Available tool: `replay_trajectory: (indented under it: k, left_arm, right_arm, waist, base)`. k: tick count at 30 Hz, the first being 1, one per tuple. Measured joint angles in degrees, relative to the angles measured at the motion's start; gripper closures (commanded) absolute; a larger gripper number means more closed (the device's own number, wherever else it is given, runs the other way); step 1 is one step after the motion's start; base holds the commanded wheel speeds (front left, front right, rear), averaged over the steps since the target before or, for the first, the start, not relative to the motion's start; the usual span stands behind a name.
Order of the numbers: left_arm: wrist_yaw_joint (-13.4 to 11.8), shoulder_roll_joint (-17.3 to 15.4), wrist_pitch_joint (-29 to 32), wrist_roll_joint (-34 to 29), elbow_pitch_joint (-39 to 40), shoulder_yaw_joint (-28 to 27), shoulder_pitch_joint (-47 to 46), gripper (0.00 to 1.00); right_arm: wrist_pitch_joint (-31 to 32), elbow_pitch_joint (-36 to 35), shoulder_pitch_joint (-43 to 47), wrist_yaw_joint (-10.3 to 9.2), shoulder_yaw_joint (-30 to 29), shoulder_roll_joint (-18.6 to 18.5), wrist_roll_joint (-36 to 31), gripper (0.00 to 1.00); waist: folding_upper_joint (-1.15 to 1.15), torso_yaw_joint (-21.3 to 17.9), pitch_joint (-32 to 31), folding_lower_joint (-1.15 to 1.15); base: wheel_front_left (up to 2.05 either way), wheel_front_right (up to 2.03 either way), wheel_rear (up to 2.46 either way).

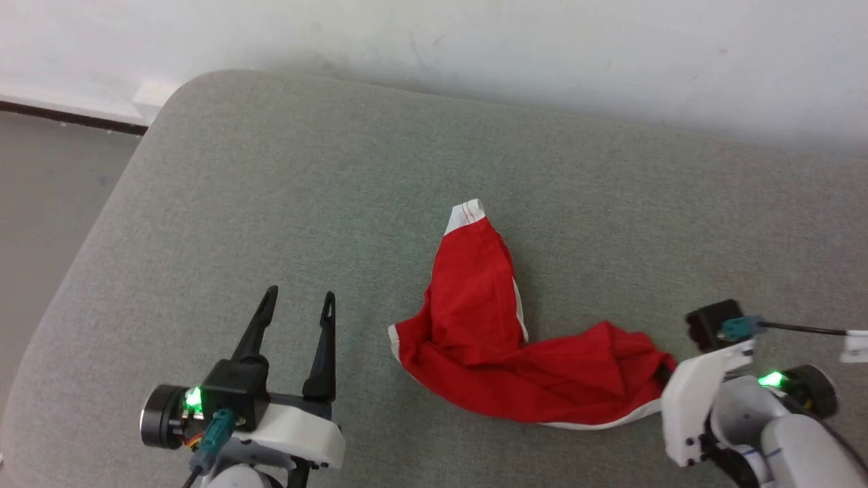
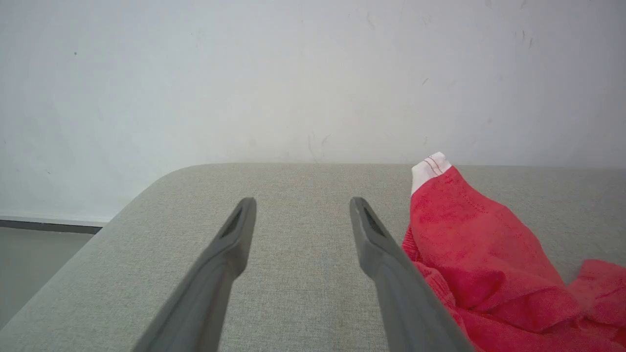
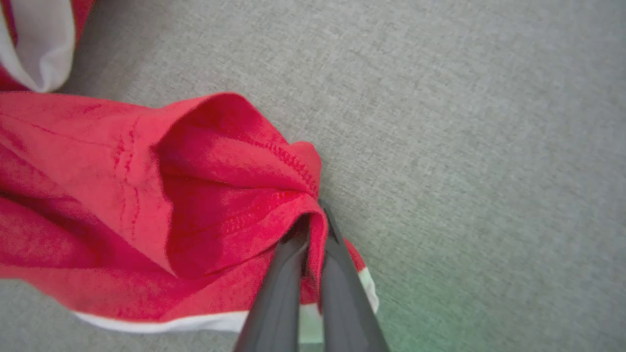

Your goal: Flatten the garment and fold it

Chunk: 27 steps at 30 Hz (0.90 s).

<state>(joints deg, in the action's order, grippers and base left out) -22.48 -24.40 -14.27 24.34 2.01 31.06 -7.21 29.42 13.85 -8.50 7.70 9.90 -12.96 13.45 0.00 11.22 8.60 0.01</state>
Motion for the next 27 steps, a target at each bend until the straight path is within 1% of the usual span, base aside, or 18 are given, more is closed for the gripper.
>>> replay_trajectory:
  k: [4,9,12,14,15,16,18,22,27]
  left_arm:
    - [1.79,1.14,-0.4,-0.27,-1.41,-0.57,0.43,0.0]
    - [4.04,2.2,-0.46,-1.18,-2.05,-1.33,1.1,0.0]
    - [5.33,2.83,-0.46,-1.26,-2.94,-1.12,1.44,0.0]
    - [5.84,3.45,-0.46,-1.25,-3.38,-1.11,1.52,0.0]
    - [6.2,3.71,-0.46,-1.25,-3.77,-0.96,1.53,0.0]
    - [6.68,4.0,-0.46,-1.25,-4.25,-0.65,1.53,0.0]
    - [7.44,4.59,-0.46,-1.19,-5.17,0.13,1.53,0.0]
    - [9.04,5.97,-0.37,0.25,-6.11,0.81,1.48,0.0]
    - [11.26,6.13,1.66,0.0,-7.02,2.72,-1.36,0.0]
  right_arm:
    - [-0.79,0.42,1.05,-0.03,-6.47,0.23,0.91,1.0]
    - [-0.58,-0.48,4.71,-0.08,-16.95,0.03,1.24,1.0]
    - [0.59,-1.03,7.25,-0.08,-23.56,0.86,0.75,1.0]
    - [1.96,-1.05,8.71,-0.08,-26.5,1.96,-0.51,1.0]
    - [2.29,-1.26,9.23,-0.07,-27.37,2.43,-1.58,0.67]
    - [2.11,-1.64,9.44,-0.07,-28.38,3.08,-2.67,0.0]
    - [-0.13,-2.49,9.45,-0.09,-29.66,4.65,-4.05,0.0]
    - [-8.01,-6.27,8.5,-0.14,-27.29,7.09,-3.54,0.0]
    - [-15.21,-11.18,7.37,-0.14,-23.95,7.81,-3.15,0.0]
  waist:
    - [0.0,-0.85,-0.7,0.0]
    - [0.0,-2.63,-1.69,0.0]
    - [0.0,-3.91,-2.21,0.0]
    - [0.0,-4.8,-2.44,-0.01]
    - [0.0,-5.25,-2.48,-0.01]
    - [0.0,-5.7,-2.48,-0.01]
    - [0.0,-6.5,-2.4,0.0]
    - [0.0,-8.11,-1.98,0.0]
    - [0.0,-9.96,-1.21,0.0]
  base:
    - [0.0,0.0,0.0]
    - [0.0,0.0,0.0]
    - [0.0,0.0,0.0]
    - [0.0,0.0,0.0]
    - [0.0,0.0,0.0]
    - [0.0,0.0,0.0]
    - [0.0,0.0,0.0]
    - [0.0,0.0,0.0]
    - [0.0,0.0,0.0]
